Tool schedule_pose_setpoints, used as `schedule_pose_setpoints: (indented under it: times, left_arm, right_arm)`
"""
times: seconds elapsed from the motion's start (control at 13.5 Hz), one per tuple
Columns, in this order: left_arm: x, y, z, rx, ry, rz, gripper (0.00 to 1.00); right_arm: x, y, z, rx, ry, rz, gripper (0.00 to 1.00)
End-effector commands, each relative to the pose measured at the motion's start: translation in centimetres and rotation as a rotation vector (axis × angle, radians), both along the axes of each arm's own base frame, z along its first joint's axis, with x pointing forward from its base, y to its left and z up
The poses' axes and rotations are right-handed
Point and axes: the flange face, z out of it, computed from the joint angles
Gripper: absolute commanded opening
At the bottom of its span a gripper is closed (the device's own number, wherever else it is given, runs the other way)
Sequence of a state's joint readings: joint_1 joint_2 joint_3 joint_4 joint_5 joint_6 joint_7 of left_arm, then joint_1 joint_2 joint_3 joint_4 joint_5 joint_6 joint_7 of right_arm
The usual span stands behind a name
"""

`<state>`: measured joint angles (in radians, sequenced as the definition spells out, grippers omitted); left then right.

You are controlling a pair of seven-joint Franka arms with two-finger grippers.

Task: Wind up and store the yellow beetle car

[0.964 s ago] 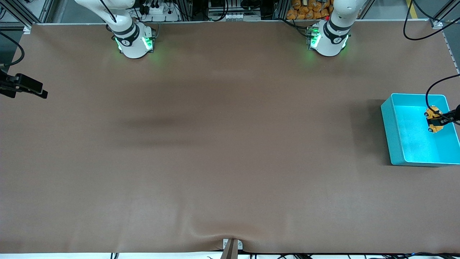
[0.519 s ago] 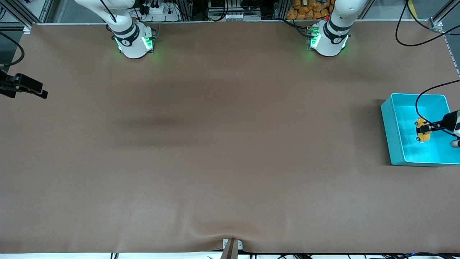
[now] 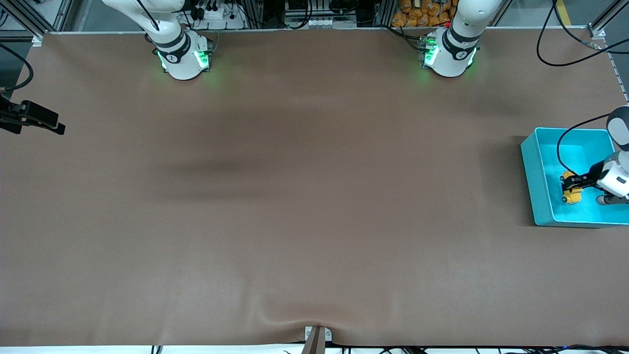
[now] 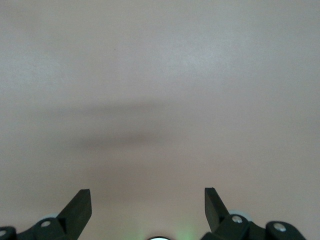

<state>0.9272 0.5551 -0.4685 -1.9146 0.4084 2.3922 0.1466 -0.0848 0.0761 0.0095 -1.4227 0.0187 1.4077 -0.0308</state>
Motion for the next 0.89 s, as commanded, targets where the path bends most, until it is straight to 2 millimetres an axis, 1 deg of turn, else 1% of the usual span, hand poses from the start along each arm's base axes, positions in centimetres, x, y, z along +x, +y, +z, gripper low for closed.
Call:
schedule_pose_setpoints:
  times: [0.0,0.22,0.3,0.37,0.45,0.52,0.59,0.74,0.82]
  left_arm:
    - [-0.1,0.2,-1.5,-0.004,-0.026,-0.022,0.0]
    - [-0.1,0.1,-2.3,0.004,-0.021,-0.039,0.0]
    - [-0.1,0.0,-2.7,-0.002,-0.016,-0.036,0.11]
    - [-0.2,0.0,-2.8,-0.004,-0.015,-0.033,0.36]
    - [-0.2,0.0,-2.7,-0.001,-0.014,-0.034,0.73]
    - [-0.2,0.1,-2.4,0.002,-0.012,-0.033,1.0]
    - [-0.1,0.2,-2.1,0.006,-0.012,-0.043,1.0]
    - [-0.4,0.8,-0.4,0.026,0.008,-0.042,1.0]
    - [-0.8,1.5,0.6,0.029,0.031,-0.025,1.0]
  right_arm:
    - [-0.3,0.0,0.5,0.002,-0.004,-0.009,1.0]
    - [-0.2,0.0,0.4,0.002,-0.004,-0.009,1.0]
    - [-0.2,0.0,0.4,0.002,-0.002,-0.007,1.0]
    - [-0.2,0.0,0.4,0.002,-0.004,-0.007,1.0]
    - [-0.2,0.0,0.4,0.002,-0.004,-0.009,1.0]
    - [-0.2,0.1,0.5,0.002,-0.005,-0.007,1.0]
    - [-0.2,0.1,0.5,0.002,-0.005,-0.007,1.0]
    - [-0.2,0.0,0.4,0.002,-0.004,-0.009,1.0]
    - [-0.2,0.1,0.4,0.002,-0.004,-0.007,1.0]
